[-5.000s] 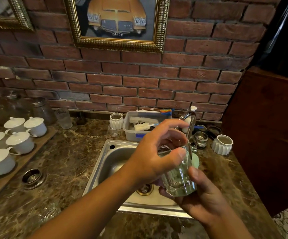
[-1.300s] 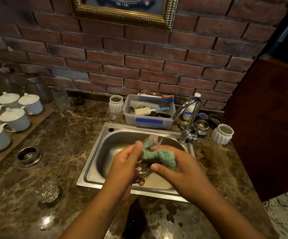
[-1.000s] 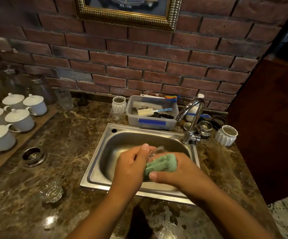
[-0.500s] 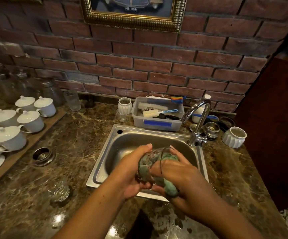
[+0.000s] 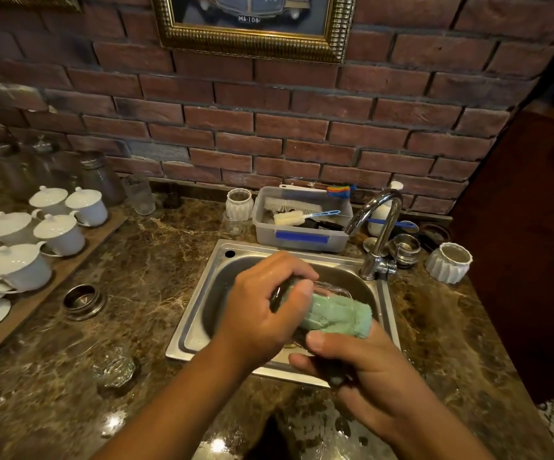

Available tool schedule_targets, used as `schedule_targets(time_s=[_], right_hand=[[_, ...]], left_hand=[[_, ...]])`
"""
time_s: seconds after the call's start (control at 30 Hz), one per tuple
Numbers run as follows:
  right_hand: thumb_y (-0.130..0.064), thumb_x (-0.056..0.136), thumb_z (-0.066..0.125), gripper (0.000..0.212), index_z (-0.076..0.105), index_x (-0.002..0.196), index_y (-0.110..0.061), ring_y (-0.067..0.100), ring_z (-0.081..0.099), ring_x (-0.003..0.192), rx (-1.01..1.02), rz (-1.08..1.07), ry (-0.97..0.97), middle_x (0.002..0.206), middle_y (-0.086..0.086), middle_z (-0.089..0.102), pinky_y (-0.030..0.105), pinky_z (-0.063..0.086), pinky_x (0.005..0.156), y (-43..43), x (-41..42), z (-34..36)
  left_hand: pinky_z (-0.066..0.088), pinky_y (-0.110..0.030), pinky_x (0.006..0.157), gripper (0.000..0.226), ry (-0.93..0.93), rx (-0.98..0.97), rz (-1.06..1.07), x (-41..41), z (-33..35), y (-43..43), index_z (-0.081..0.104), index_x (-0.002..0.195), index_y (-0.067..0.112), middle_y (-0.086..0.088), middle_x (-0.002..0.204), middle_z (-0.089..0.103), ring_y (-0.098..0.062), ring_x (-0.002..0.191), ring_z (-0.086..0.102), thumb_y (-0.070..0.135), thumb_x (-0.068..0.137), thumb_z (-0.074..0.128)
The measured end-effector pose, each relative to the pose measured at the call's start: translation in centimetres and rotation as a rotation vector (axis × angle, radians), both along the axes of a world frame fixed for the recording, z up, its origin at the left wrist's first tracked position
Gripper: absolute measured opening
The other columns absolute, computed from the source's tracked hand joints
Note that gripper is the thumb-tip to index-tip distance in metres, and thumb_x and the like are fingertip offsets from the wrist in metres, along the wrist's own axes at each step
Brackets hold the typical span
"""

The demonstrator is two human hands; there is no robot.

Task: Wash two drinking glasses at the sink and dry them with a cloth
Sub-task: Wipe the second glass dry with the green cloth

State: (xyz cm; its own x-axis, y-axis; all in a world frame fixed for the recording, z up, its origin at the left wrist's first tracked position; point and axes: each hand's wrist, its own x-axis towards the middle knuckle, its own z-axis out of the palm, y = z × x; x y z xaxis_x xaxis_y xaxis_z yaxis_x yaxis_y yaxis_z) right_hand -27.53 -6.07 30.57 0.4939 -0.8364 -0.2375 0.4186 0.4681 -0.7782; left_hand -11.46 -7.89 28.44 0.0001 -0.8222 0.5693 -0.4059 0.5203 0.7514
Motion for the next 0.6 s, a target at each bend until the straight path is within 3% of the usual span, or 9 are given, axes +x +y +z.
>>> schedule_targets(time_s=[0.1, 0.2, 0.3, 0.37, 0.43, 0.5, 0.6], right_hand=[[-0.001, 0.069, 0.077, 0.030, 0.078, 0.096, -0.014, 0.021, 0.073, 0.078, -0.218, -0.039, 0.226, 0.095, 0.013, 0.077, 0.031, 0.061, 0.060, -0.3, 0.1, 0.5], [-0.003, 0.085, 0.074, 0.026, 0.075, 0.107, -0.018, 0.013, 0.073, 0.079, -0.690, -0.048, 0.570, 0.094, 0.001, 0.078, 0.024, 0.057, 0.061, -0.8, -0.5, 0.2], [-0.008, 0.082, 0.075, 0.031, 0.072, 0.107, -0.027, 0.001, 0.066, 0.101, -1.355, 0.020, 0.897, 0.104, -0.018, 0.072, 0.020, 0.056, 0.083, -1.7, -1.9, -0.3], [-0.007, 0.074, 0.078, 0.044, 0.069, 0.112, -0.026, 0.002, 0.061, 0.111, -1.586, 0.173, 1.115, 0.113, -0.016, 0.068, 0.024, 0.054, 0.094, -2.1, -2.3, -0.5], [-0.008, 0.074, 0.078, 0.045, 0.070, 0.116, -0.025, 0.006, 0.062, 0.113, -1.543, 0.186, 1.121, 0.115, -0.014, 0.069, 0.028, 0.054, 0.095, -2.4, -2.5, -0.6], [-0.009, 0.080, 0.078, 0.035, 0.074, 0.110, -0.026, 0.004, 0.067, 0.106, -1.380, 0.065, 0.926, 0.108, -0.014, 0.073, 0.024, 0.055, 0.090, -1.8, -2.1, -0.8], [0.003, 0.077, 0.080, 0.035, 0.076, 0.101, -0.022, 0.009, 0.075, 0.081, -0.731, -0.049, 0.541, 0.095, -0.002, 0.079, 0.018, 0.058, 0.071, -0.7, -0.7, -0.3]], left_hand=[[0.052, -0.024, 0.062, 0.029, 0.256, 0.197, -0.033, -0.7, 0.1, 0.5, 0.066, 0.100, 0.016, 0.006, 0.090, 0.067, -0.009, 0.082, 0.065, 0.037, 0.093, 0.048], [0.050, -0.020, 0.053, 0.022, 0.513, 0.429, -0.030, -1.9, 1.2, 0.8, 0.066, 0.097, 0.016, 0.004, 0.088, 0.070, -0.010, 0.077, 0.067, 0.030, 0.099, 0.050], [0.043, -0.023, 0.045, 0.021, 0.758, 0.842, -0.082, -1.4, 2.4, 0.4, 0.067, 0.090, 0.017, 0.000, 0.069, 0.068, -0.014, 0.060, 0.061, 0.032, 0.098, 0.055], [0.040, -0.026, 0.052, 0.022, 0.882, 1.064, -0.119, -1.2, 2.8, 0.5, 0.067, 0.084, 0.015, -0.001, 0.061, 0.064, -0.016, 0.054, 0.058, 0.035, 0.092, 0.062], [0.036, -0.025, 0.049, 0.023, 0.892, 1.075, -0.076, -1.4, 2.7, 0.6, 0.066, 0.080, 0.015, 0.000, 0.056, 0.061, -0.014, 0.046, 0.055, 0.034, 0.092, 0.062], [0.032, -0.020, 0.040, 0.023, 0.841, 0.917, 0.012, -2.1, 2.7, 0.7, 0.064, 0.078, 0.015, 0.001, 0.055, 0.060, -0.012, 0.044, 0.054, 0.028, 0.095, 0.057], [0.041, -0.020, 0.042, 0.026, 0.645, 0.475, 0.058, -2.5, 2.2, 1.0, 0.062, 0.076, 0.012, 0.000, 0.065, 0.061, -0.012, 0.058, 0.058, 0.022, 0.097, 0.052]])
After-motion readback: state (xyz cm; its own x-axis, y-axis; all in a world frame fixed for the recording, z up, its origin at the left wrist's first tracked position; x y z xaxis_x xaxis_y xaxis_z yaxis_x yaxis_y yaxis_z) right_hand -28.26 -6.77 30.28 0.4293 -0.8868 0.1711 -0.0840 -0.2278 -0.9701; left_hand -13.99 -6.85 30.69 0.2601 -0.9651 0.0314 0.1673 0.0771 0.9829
